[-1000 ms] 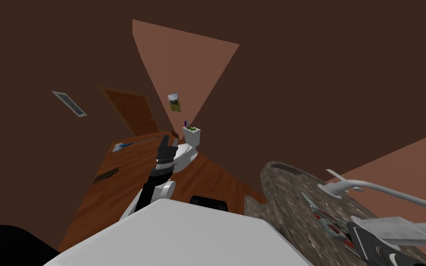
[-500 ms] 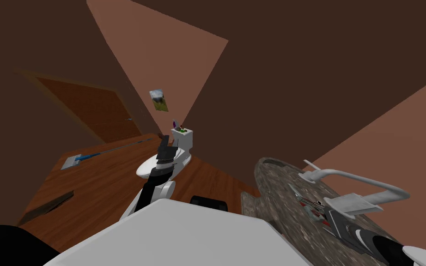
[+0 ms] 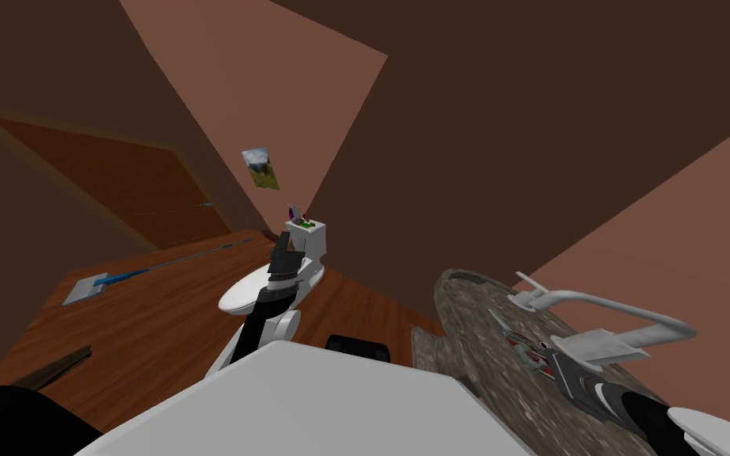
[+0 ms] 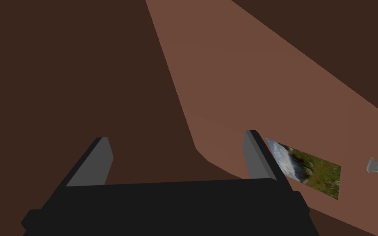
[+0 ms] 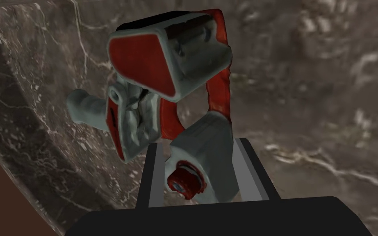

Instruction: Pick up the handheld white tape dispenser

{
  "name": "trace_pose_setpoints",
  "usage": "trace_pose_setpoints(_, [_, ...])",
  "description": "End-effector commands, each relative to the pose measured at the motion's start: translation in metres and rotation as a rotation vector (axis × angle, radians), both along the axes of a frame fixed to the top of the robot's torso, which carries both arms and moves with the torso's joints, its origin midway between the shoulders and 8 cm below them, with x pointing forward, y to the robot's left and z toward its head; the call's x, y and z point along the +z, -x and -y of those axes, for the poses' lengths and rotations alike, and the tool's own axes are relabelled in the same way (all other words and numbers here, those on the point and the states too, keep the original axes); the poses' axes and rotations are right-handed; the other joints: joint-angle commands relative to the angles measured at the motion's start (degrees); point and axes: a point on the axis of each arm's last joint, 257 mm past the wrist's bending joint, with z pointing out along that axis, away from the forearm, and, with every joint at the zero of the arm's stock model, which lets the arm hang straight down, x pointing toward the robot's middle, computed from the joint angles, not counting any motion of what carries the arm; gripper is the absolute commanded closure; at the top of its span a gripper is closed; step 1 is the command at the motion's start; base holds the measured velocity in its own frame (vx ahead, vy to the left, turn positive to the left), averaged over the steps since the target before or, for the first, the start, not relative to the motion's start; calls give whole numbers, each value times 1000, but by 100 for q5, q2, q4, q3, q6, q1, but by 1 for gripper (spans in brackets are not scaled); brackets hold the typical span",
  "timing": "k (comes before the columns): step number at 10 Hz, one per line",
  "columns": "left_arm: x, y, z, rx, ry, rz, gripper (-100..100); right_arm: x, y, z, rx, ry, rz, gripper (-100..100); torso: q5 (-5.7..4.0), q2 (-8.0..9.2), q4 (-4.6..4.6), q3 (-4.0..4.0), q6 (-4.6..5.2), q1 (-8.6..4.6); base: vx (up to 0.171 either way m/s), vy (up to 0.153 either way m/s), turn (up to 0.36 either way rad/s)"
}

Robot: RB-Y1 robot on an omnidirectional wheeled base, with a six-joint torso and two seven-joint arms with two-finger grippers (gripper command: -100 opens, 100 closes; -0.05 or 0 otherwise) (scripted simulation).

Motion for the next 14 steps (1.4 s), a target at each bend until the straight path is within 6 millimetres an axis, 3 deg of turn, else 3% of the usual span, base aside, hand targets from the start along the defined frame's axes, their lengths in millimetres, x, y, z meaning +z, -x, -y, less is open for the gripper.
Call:
trace_pose_setpoints(1, [0, 0, 0, 0, 0, 0, 0, 0, 0, 0, 0, 0, 0, 100, 0, 0, 0, 0, 0, 0, 0, 0, 0])
trace_pose_setpoints(3, [0, 0, 0, 0, 0, 0, 0, 0, 0, 0, 1, 0, 0, 100, 2, 6, 2, 4, 4, 1, 0, 0, 0])
trace_pose_setpoints(4, [0, 0, 0, 0, 0, 0, 0, 0, 0, 0, 1, 0, 0, 0, 3, 8, 3, 5, 4, 2, 0, 0, 0])
trace_pose_setpoints(5, [0, 0, 0, 0, 0, 0, 0, 2, 7, 4, -23, -1, 3, 100, 3, 9, 3, 6, 4, 2, -65, 2, 225])
trace_pose_setpoints(14, [0, 0, 0, 0, 0, 0, 0, 17, 82, 33, -241, -1, 3, 100, 17, 55, 18, 36, 16, 15, -119, -6, 244])
